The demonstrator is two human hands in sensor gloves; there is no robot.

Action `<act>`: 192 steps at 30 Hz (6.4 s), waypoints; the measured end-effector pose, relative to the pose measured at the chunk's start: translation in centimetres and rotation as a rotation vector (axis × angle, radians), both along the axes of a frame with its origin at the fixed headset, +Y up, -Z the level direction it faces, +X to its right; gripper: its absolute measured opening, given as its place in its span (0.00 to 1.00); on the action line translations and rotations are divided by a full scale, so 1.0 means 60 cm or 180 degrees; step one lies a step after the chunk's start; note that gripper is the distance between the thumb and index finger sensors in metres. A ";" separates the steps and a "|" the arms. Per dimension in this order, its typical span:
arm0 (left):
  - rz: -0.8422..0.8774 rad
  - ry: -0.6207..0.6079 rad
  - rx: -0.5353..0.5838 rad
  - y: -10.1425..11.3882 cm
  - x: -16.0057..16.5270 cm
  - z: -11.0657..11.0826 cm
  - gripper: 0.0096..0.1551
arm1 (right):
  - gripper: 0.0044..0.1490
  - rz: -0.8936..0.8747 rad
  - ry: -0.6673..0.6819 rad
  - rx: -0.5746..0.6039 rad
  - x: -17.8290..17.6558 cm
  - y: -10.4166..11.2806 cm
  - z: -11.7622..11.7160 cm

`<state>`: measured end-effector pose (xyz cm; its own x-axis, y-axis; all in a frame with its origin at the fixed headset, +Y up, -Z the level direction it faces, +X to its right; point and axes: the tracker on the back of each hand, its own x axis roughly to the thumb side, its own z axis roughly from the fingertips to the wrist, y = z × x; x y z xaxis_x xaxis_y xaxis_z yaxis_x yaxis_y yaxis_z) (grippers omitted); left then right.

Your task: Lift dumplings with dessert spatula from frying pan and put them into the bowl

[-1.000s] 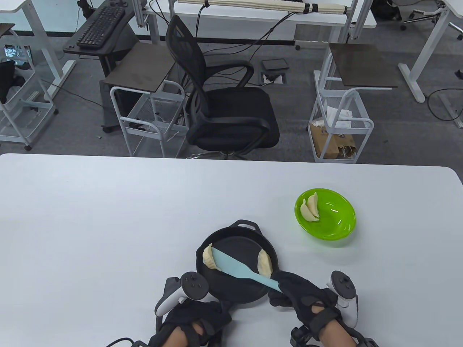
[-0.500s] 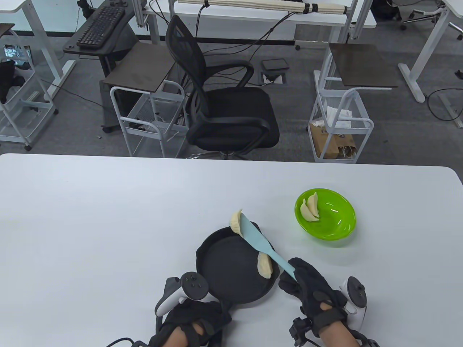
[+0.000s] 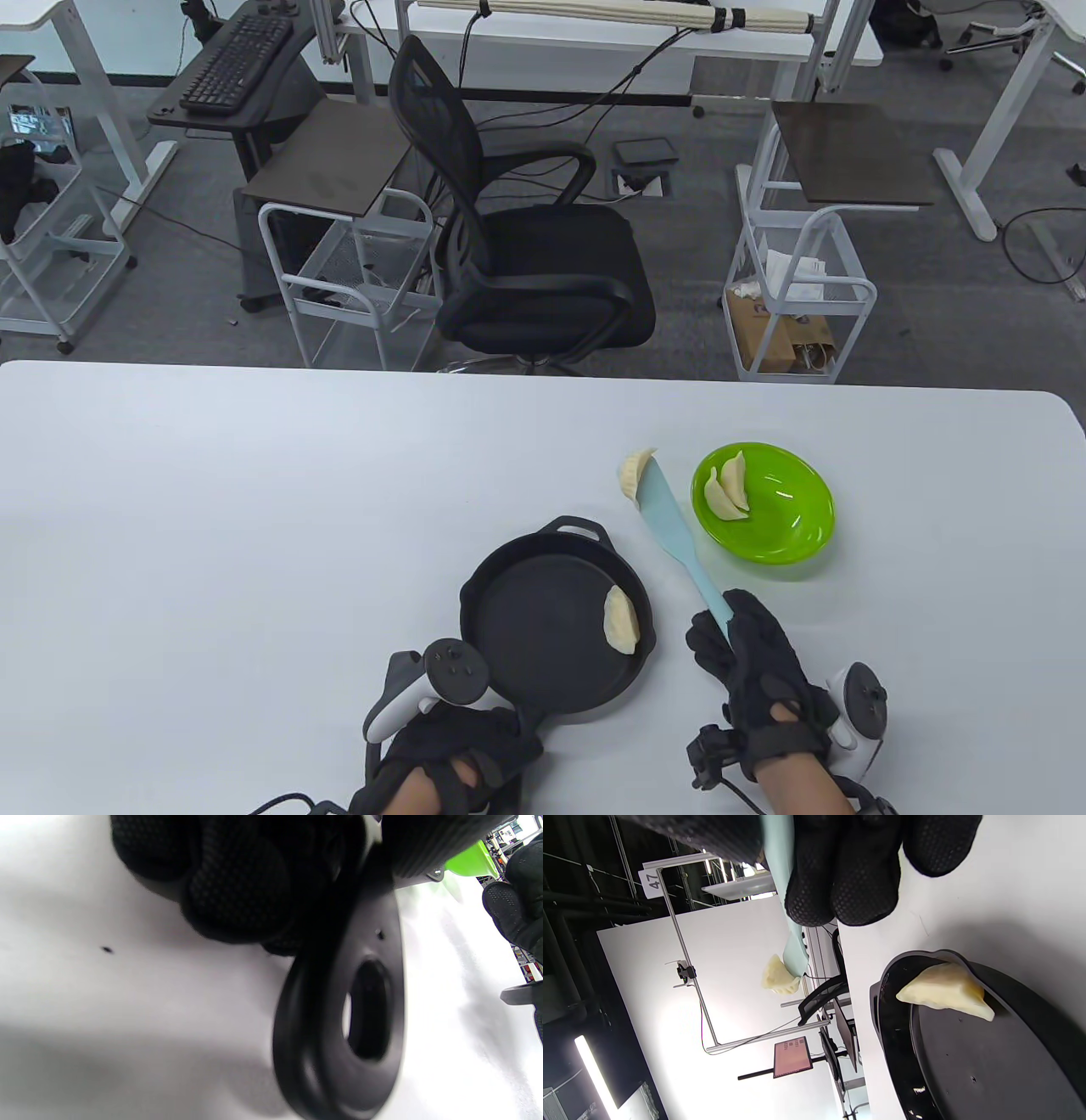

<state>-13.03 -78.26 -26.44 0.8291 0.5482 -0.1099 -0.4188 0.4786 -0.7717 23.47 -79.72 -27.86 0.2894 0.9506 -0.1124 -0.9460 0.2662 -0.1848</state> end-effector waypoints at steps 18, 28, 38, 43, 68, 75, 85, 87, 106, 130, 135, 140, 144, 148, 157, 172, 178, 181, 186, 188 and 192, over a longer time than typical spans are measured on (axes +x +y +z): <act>-0.0002 0.0002 -0.0002 0.000 -0.001 0.001 0.38 | 0.37 -0.0023 -0.0364 -0.0041 0.028 -0.003 -0.004; 0.0001 0.0002 -0.0004 0.000 -0.001 0.000 0.38 | 0.37 0.0055 -0.0524 -0.0049 0.043 -0.004 -0.007; 0.0001 0.0000 -0.0005 0.000 -0.001 0.000 0.38 | 0.38 0.0087 -0.0669 -0.0081 0.058 -0.007 -0.009; 0.0001 0.0000 -0.0005 0.000 -0.001 0.000 0.38 | 0.38 0.0092 -0.0706 -0.0108 0.063 -0.008 -0.009; 0.0001 0.0000 -0.0005 0.000 -0.001 0.000 0.38 | 0.38 0.0153 -0.0708 -0.0277 0.075 -0.006 -0.009; 0.0001 0.0000 -0.0005 0.000 -0.001 0.000 0.38 | 0.39 0.0180 -0.0719 -0.0303 0.080 -0.005 -0.010; -0.0001 0.0006 -0.0002 -0.001 -0.001 0.000 0.38 | 0.38 0.0525 -0.0743 -0.0255 0.090 0.005 -0.012; 0.0001 0.0007 -0.0005 -0.001 -0.001 0.000 0.38 | 0.38 0.0561 -0.0825 -0.0206 0.091 0.008 -0.011; -0.0004 0.0011 -0.0004 0.000 -0.001 0.001 0.38 | 0.36 0.0509 -0.0973 0.0137 0.088 0.026 -0.006; -0.0004 0.0011 -0.0003 0.000 -0.001 0.001 0.38 | 0.36 0.1290 -0.0656 0.0743 0.057 0.109 0.020; -0.0004 0.0011 -0.0003 0.000 -0.001 0.001 0.38 | 0.34 0.1646 -0.0641 0.0841 0.058 0.130 0.030; -0.0004 0.0011 -0.0003 0.000 -0.001 0.001 0.37 | 0.32 0.2020 -0.0614 0.1027 0.053 0.152 0.040; -0.0004 0.0011 -0.0003 0.000 -0.001 0.001 0.38 | 0.31 0.2294 -0.0535 0.1155 0.046 0.161 0.044; -0.0004 0.0011 -0.0004 0.000 -0.001 0.001 0.38 | 0.29 0.2547 -0.0489 0.1219 0.039 0.165 0.045; -0.0004 0.0011 -0.0003 0.000 -0.001 0.001 0.37 | 0.28 0.2814 -0.0581 0.1318 0.041 0.172 0.050; -0.0005 0.0014 -0.0007 -0.001 -0.001 0.001 0.38 | 0.24 0.3149 -0.0507 0.1534 0.041 0.182 0.054; -0.0007 0.0015 -0.0005 -0.001 -0.002 0.001 0.38 | 0.24 0.3403 -0.0312 0.1728 0.031 0.185 0.052; -0.0008 0.0015 -0.0005 -0.001 -0.002 0.001 0.37 | 0.24 0.3287 -0.0165 0.1730 0.029 0.180 0.046; -0.0008 0.0016 -0.0006 -0.001 -0.002 0.000 0.37 | 0.25 0.3221 0.0379 0.1565 0.031 0.172 0.029; -0.0010 0.0017 -0.0007 0.000 -0.001 0.000 0.37 | 0.26 0.3240 0.0512 0.1570 0.033 0.168 0.023; -0.0018 0.0014 -0.0004 0.000 -0.001 0.000 0.37 | 0.26 0.3098 0.0599 0.1646 0.036 0.161 0.015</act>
<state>-13.11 -78.27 -26.43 0.8316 0.5435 -0.1143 -0.4195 0.4800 -0.7705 25.65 -70.09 -26.94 -0.5835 0.7076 0.3984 -0.7942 -0.5997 -0.0980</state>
